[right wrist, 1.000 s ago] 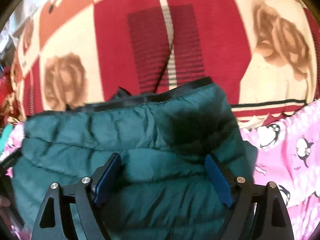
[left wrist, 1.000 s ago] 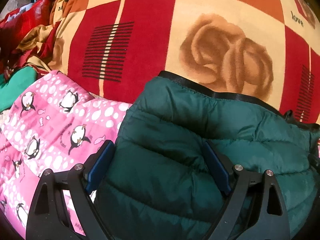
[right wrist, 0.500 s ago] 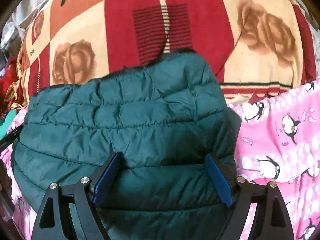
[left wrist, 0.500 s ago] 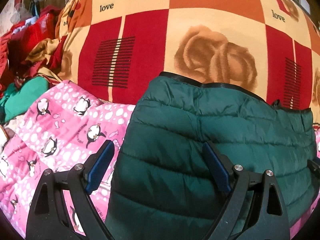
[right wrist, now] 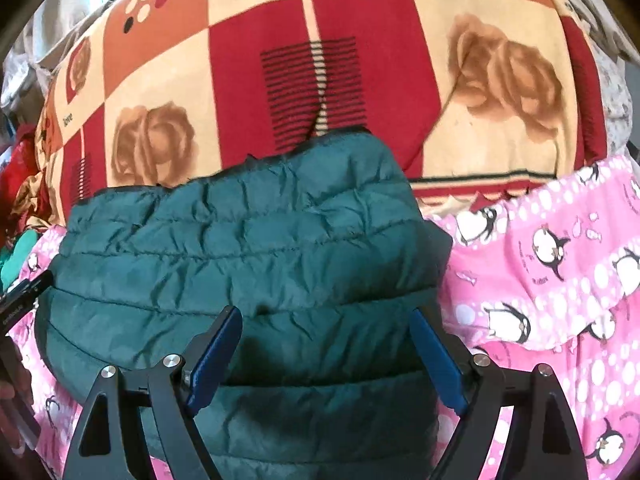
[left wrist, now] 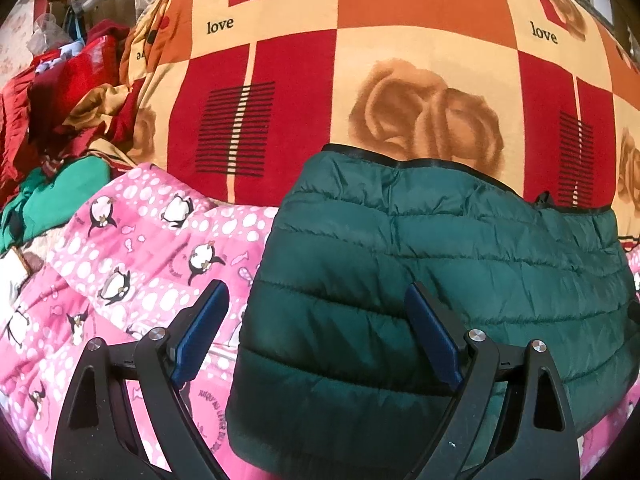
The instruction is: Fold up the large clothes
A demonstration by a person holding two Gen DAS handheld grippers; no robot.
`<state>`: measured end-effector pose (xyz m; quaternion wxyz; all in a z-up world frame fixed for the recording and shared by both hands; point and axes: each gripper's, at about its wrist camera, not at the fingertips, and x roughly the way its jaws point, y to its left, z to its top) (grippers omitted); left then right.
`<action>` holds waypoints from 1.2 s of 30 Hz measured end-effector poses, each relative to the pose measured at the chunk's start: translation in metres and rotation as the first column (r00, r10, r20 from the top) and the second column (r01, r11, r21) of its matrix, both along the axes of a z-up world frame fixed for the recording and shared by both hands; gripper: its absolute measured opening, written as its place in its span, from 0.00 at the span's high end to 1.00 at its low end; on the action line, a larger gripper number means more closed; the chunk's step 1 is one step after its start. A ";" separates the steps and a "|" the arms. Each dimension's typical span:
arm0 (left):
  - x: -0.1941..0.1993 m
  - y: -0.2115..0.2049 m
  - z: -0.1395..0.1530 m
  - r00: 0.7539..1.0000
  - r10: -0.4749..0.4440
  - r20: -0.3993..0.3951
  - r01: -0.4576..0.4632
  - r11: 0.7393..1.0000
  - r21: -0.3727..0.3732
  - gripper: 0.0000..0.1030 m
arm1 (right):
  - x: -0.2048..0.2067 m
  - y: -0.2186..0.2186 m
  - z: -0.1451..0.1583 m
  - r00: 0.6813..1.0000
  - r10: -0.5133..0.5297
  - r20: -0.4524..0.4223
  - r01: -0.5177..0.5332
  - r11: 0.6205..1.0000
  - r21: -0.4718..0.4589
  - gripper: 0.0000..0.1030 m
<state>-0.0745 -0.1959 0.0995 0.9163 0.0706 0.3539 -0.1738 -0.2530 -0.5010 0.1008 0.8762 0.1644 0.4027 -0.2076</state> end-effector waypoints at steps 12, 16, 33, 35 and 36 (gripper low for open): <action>-0.003 0.002 -0.008 1.000 -0.004 -0.022 0.004 1.000 0.012 0.13 | 0.003 -0.008 -0.023 0.999 -0.013 -0.052 0.015 0.999 0.042 0.16; 0.002 0.004 -0.009 0.997 -0.032 -0.074 0.030 0.999 -0.028 0.13 | -0.003 -0.008 -0.012 1.000 -0.006 -0.020 0.007 0.999 0.039 0.15; 0.077 0.033 -0.066 0.826 -0.275 -0.493 0.014 0.883 -0.469 0.00 | 0.018 -0.090 -0.058 0.999 -0.001 0.041 -0.014 0.933 0.361 0.00; 0.075 0.028 -0.066 0.833 -0.289 -0.473 0.041 0.883 -0.468 0.00 | 0.029 -0.095 -0.066 0.999 0.032 0.043 -0.046 0.923 0.383 0.00; 0.076 0.025 -0.067 0.835 -0.292 -0.467 0.049 0.884 -0.465 0.00 | 0.032 -0.096 -0.068 0.998 0.040 0.044 -0.054 0.920 0.388 0.00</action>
